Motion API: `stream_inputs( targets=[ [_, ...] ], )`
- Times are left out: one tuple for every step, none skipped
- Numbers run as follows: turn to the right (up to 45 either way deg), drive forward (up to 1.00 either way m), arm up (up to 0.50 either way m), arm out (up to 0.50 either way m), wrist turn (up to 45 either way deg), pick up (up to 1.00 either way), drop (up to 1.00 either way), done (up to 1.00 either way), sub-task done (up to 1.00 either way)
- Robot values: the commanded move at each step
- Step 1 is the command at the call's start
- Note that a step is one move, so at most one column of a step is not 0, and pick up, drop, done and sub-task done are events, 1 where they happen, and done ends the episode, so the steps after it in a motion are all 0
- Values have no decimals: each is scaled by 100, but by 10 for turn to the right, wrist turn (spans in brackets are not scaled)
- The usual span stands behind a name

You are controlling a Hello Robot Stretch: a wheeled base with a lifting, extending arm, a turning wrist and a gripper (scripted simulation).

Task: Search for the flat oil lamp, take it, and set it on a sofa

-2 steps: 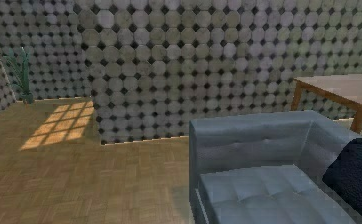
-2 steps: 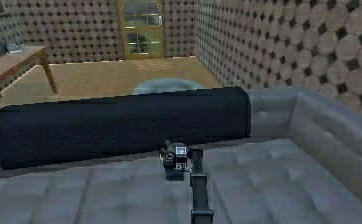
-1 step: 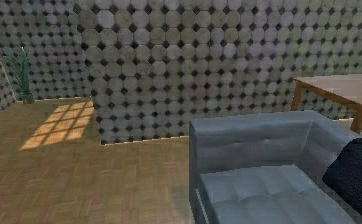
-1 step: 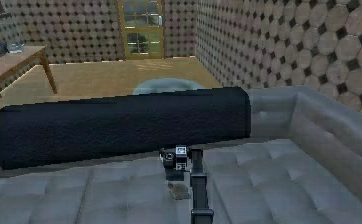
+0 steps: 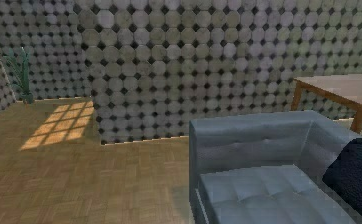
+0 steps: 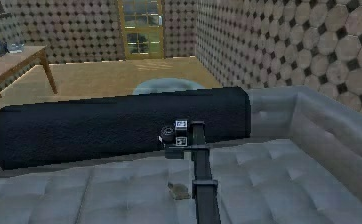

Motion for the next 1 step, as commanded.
stream_inputs(
  targets=[
    [0, 0, 0, -8, 0, 0, 0, 0, 0]
  ],
)
